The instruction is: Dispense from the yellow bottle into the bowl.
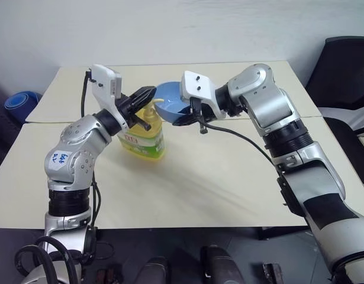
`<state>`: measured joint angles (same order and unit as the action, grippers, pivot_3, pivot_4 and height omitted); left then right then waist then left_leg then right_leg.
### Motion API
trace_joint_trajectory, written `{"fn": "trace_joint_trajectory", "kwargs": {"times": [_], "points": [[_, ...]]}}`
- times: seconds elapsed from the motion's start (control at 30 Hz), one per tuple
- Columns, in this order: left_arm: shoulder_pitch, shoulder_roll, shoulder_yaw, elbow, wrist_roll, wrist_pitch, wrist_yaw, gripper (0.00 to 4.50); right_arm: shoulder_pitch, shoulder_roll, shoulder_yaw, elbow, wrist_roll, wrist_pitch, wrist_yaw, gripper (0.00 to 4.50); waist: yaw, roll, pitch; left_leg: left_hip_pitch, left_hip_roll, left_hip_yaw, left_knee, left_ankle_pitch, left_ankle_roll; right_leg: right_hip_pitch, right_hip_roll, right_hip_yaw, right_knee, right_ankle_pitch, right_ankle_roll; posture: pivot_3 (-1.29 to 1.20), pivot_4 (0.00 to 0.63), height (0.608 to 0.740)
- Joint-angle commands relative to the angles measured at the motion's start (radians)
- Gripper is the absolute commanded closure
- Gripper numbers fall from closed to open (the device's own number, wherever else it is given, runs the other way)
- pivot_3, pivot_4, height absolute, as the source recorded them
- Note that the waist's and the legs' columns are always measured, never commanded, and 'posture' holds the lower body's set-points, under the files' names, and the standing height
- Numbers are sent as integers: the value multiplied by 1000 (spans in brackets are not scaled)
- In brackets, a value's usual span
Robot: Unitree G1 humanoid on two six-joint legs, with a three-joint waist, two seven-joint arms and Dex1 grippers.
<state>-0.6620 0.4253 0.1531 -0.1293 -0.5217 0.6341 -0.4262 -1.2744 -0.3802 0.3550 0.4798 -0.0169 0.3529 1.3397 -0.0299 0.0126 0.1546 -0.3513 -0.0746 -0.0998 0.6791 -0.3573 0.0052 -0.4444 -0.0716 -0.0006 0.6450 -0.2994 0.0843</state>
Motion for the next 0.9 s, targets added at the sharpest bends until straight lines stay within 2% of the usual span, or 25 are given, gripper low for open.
{"fn": "trace_joint_trajectory", "kwargs": {"times": [0.03, 0.1, 0.37, 0.53, 0.7, 0.9], "points": [[115, -9, -89, 150, 70, 91, 11, 4480, -25, 14, -29, -42, 26, -16, -9, 4500, 0, 0, 0, 0, 0, 0, 0, 0, 0, 0, 0, 0, 0, 0, 0, 0, 150, 740], [105, -6, -78, 139, 70, 67, 7, 4480, -22, 10, -30, -44, 27, -17, -8, 4500, 0, 0, 0, 0, 0, 0, 0, 0, 0, 0, 0, 0, 0, 0, 0, 0, 150, 740], [10, -7, 110, 18, -138, 3, -102, 4480, 2, -37, -74, -17, 31, -78, -34, 4500, 2, -2, 1, -2, 0, 0, 0, 0, 0, -1, 0, 0, 0, 0, 0, 0, 150, 740], [-17, 78, 226, -32, -270, -27, -225, 4480, 66, -148, -112, 36, 30, -141, -22, 4500, 4, -9, 5, -5, 0, -3, 1, 0, 0, -2, 0, -3, 0, 0, 0, 0, 150, 740], [132, 222, 240, -74, -254, -68, -406, 4480, 167, -266, -134, 137, 5, -216, -22, 4500, 2, -8, 6, -6, 0, -3, -1, -1, 1, -2, -1, -3, -4, 0, 0, 0, 150, 740], [466, 311, 198, -131, -76, -287, -568, 4480, 358, -369, -170, 344, -7, -467, -59, 4500, 3, -5, 8, -5, 1, -1, -5, -1, 1, -2, 0, -2, -8, 0, 0, 0, 150, 740]]}}
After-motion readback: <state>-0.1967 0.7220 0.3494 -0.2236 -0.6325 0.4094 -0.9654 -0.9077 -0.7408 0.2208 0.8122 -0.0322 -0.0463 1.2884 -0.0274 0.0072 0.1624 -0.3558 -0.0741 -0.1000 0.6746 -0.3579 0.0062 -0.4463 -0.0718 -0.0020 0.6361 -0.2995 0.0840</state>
